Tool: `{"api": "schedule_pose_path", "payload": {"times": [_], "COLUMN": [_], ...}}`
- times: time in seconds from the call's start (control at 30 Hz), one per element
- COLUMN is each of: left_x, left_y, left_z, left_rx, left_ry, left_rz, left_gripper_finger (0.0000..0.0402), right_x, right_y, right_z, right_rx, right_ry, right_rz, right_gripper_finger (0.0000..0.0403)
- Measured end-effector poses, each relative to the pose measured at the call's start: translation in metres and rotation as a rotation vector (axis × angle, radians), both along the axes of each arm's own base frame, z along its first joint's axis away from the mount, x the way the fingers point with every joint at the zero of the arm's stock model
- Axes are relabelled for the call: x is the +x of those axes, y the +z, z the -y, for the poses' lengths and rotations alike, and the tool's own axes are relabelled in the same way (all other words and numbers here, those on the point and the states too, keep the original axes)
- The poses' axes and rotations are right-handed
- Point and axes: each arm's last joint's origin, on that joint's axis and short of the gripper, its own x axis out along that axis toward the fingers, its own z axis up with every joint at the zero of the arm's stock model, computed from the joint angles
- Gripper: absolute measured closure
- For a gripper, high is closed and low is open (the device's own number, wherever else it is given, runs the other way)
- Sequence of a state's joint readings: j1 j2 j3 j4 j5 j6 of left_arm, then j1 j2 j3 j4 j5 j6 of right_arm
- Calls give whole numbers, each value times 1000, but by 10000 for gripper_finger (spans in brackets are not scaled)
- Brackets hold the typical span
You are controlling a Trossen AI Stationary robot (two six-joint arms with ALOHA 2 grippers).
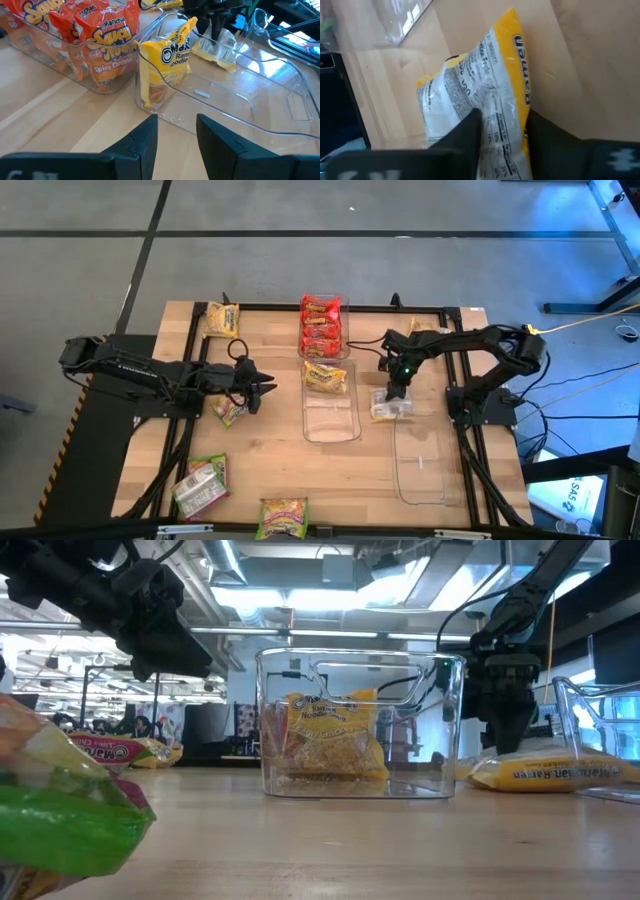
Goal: Sort Maruchan noodles
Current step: Put the yellow noodle pack into the middle transparent bin
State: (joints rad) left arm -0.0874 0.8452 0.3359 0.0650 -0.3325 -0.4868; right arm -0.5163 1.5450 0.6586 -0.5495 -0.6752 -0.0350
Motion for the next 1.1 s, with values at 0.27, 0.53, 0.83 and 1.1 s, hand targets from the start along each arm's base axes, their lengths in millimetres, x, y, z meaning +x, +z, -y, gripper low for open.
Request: {"api": "schedule_pose_path", "payload": {"times": [0.27,0.53,0.83,1.1], "left_x": [-1,-4,-10,-6], "left_y": [2,7,18,29], "left_z": [0,0,-3,-4], "left_rx": [4,19,27,24], "left_ry": [-2,-11,88,35], "left_rz": [10,37,128,243], "left_gripper_finger": [274,274,273,226], "right_x": [0,-7,-17,-6], "right_y": [28,73,141,175], "right_z": [2,1,-3,-14], "right_rx": [-110,-255,-421,-546], "right_ry": [28,27,-14,-12], "right_rz": [40,77,229,528], "right_gripper_finger": [367,386,388,388]}}
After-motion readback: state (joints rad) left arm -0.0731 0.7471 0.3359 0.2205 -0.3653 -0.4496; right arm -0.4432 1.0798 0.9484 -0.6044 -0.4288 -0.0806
